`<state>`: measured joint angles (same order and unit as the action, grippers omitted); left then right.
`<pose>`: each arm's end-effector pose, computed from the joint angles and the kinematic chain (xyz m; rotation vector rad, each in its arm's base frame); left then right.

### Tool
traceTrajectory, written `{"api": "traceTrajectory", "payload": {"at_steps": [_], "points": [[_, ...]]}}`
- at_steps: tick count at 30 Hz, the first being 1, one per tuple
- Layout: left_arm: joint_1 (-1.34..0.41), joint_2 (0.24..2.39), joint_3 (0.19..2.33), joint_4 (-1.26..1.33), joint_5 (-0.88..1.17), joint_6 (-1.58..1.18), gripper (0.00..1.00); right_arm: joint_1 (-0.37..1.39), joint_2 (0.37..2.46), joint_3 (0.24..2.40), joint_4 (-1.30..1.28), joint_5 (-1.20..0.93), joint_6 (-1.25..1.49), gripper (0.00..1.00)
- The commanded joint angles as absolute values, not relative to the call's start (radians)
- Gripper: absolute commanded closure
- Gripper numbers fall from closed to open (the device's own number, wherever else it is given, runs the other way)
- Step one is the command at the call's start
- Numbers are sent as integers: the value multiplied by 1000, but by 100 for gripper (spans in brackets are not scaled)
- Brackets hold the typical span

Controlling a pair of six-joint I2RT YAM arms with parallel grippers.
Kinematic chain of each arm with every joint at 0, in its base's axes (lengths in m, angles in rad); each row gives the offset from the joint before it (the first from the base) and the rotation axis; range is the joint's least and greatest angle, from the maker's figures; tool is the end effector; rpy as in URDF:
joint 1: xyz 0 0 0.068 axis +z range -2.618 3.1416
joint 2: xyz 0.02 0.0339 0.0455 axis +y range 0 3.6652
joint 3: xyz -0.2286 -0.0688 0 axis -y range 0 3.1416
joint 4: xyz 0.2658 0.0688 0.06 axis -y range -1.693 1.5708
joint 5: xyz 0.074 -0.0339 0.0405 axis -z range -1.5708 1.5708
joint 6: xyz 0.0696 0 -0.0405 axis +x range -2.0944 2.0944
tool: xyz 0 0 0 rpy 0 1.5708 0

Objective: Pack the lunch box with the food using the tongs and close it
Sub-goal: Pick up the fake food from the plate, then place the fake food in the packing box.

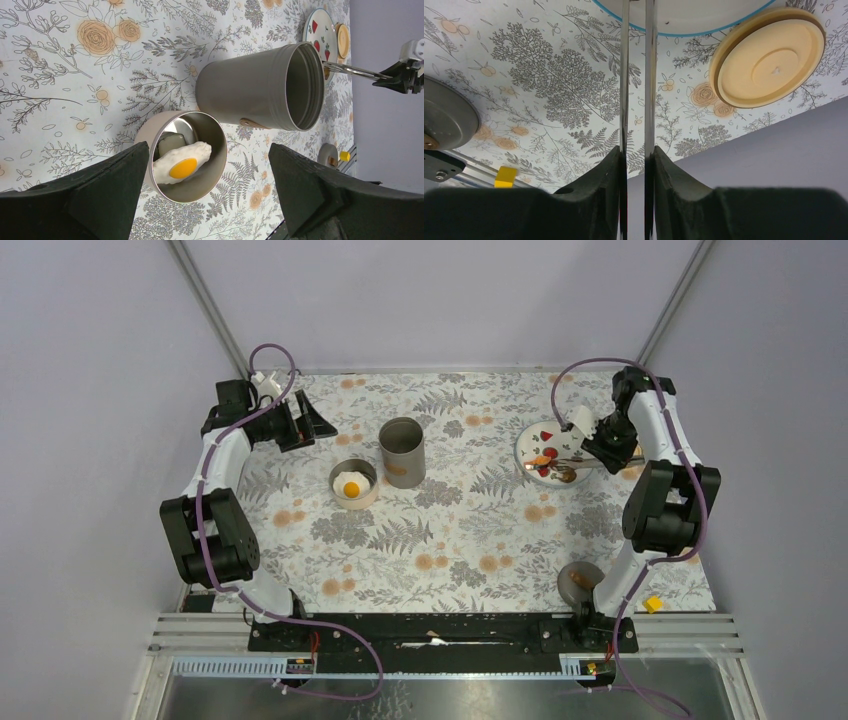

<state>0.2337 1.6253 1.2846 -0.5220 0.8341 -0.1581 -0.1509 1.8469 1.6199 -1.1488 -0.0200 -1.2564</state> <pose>0.3831 0.0382 0.2178 -0.0763 2.2704 -0.9612 0.3785 -0.0561 0.1912 -1.5647 2.5309 -0.1656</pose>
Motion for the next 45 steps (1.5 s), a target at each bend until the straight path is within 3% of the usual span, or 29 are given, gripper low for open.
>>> {"api": "traceTrajectory", "payload": {"at_steps": [1,13,21,29,38,45], "points": [[236,1629,1305,-491,856,-161,1,-150,1823,1677,-1209,-68,-1247,76],[236,1631,1307,-491,862,-164,1,-150,1797,1774,-1253,-128,-1218,81],[236,1636,1309,-491,865,-165,1,-95,1813,1951,-1361,-210,-1171,82],[233,1631,1305,-491,865,-163,1,126,1911,2314,-1477,-296,-1029,82],[233,1627,1300,-491,865,-161,1,431,1992,2483,-1476,-285,-927,84],[233,1627,1299,-491,867,-160,1,544,2083,2558,-1432,-276,-876,84]]}}
